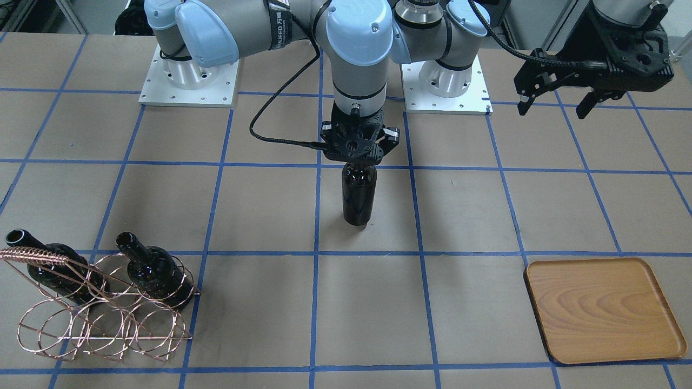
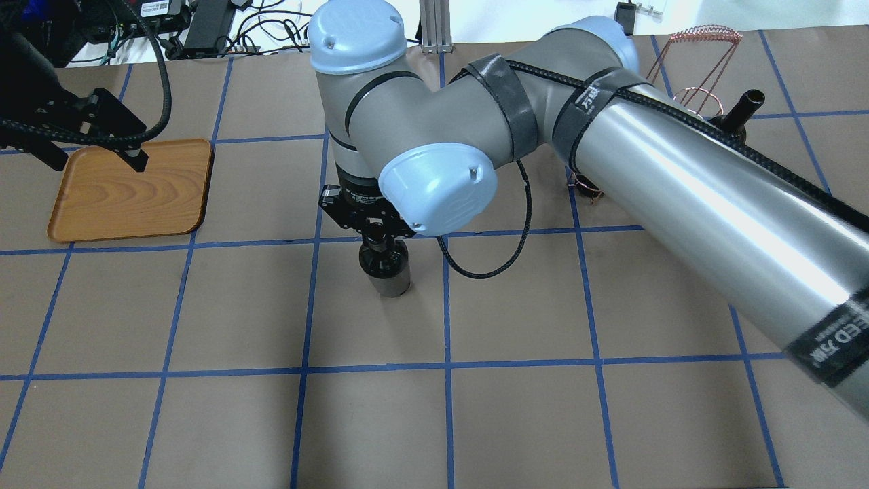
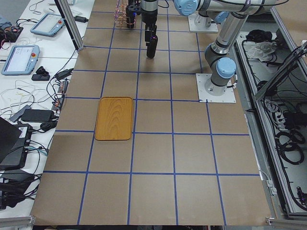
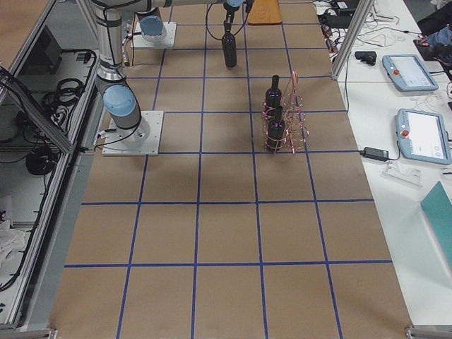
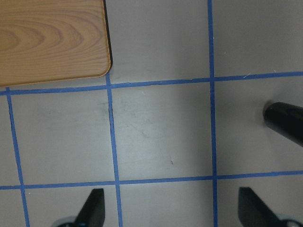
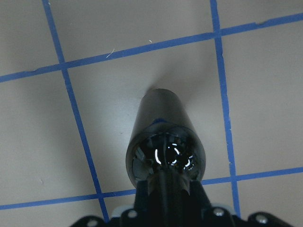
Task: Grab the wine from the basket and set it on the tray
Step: 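Carry the bottle toward the table center and stand it upright with the right gripper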
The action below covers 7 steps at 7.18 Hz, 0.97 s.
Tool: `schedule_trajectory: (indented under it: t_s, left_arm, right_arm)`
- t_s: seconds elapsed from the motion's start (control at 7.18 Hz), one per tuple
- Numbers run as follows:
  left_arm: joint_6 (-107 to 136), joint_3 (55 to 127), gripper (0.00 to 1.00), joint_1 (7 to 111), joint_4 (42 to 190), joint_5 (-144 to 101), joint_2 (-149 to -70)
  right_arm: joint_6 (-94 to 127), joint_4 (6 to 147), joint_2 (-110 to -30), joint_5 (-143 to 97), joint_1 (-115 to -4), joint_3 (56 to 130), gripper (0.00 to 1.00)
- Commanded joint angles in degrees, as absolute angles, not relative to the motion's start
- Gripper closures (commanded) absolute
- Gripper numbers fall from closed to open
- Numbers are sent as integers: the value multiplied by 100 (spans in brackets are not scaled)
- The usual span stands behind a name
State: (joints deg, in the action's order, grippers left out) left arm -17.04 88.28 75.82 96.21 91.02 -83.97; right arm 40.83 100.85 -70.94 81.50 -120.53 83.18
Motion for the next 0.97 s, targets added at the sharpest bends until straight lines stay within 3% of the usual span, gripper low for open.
schedule_trajectory:
  t_s: [0.0,0.14,0.28,0.7,0.84]
  left_arm:
    - [-1714,8859,0,7585,9615,9053,-8385]
    - [-1705,8859,0,7585,9615,9044,-8376]
    - [-1696,8859,0,7594,9615,9053,-8367]
    - [-1696,8877,0,7594,9615,9035,-8367]
    - [-1679,8877,0,7594,9633,9009,-8358]
  right_arm:
    - [4340,10204,-6944,8051,-12225,8288,100]
    - [4377,10195,-6952,8042,-12226,8245,100]
    - [4290,10195,-6943,8051,-12226,8201,18]
    - [4298,10012,-7066,8103,-12138,7746,2]
    - [4185,9906,-7232,8208,-11946,7665,1]
